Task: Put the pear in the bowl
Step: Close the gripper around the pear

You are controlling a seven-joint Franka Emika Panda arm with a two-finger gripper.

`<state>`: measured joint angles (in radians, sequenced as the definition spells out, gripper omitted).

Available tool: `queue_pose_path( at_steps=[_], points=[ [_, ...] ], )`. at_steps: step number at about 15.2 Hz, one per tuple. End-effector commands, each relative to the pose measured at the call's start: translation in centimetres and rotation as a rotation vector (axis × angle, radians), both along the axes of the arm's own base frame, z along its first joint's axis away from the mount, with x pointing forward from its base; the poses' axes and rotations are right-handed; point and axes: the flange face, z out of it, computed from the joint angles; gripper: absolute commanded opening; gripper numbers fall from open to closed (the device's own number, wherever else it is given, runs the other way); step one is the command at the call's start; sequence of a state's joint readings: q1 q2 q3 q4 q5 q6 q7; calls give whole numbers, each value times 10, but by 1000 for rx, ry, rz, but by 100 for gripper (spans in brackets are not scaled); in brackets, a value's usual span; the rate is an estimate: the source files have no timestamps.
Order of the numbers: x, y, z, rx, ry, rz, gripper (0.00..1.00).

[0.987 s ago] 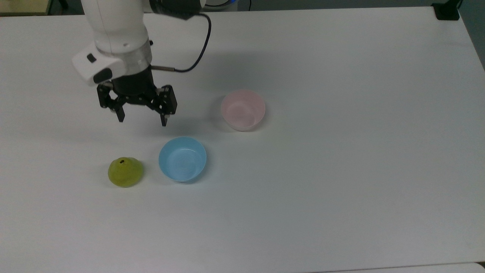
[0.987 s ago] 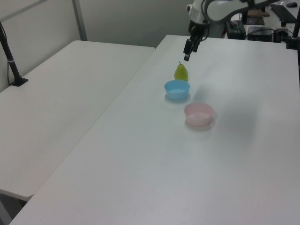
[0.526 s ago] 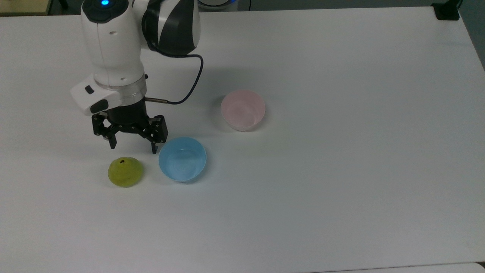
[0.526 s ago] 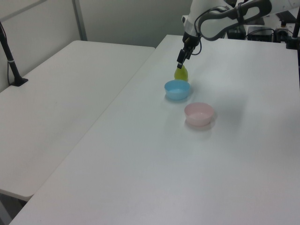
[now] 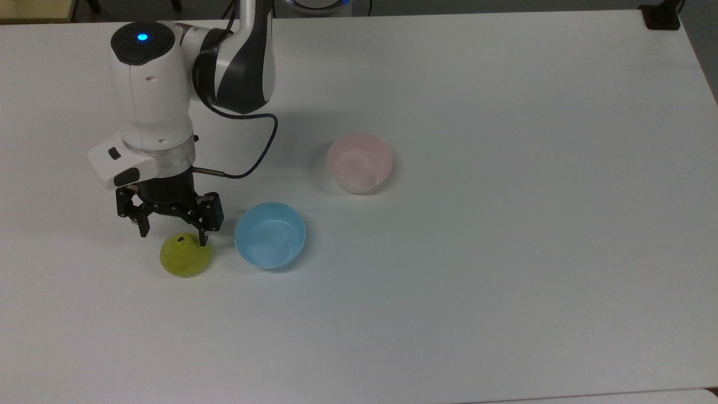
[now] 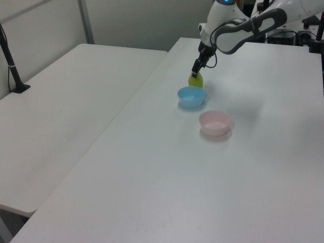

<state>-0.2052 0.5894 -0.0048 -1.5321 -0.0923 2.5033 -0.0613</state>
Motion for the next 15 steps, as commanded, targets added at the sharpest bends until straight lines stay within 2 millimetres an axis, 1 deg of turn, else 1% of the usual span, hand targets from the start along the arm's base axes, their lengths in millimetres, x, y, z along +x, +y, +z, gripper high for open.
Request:
queue_pose_path(
  at_steps=[1, 2, 4, 6, 7, 9, 10, 12, 13, 15],
  points=[
    [5, -3, -11, -25, -11, 20, 100],
    [5, -3, -16, -23, -5, 19, 100],
    [6, -3, -19, -27, -14, 22, 100],
    [9, -2, -25, -34, -42, 29, 85],
    [9, -2, -27, -34, -47, 29, 73],
    [9, -2, -27, -35, -48, 30, 56],
    [9, -2, -27, -36, -47, 33, 51],
    [9, -3, -20, -38, -55, 33, 44],
    [7, -4, -9, -41, -66, 31, 39],
    [2, -3, 3, -43, -71, 31, 38]
  ],
)
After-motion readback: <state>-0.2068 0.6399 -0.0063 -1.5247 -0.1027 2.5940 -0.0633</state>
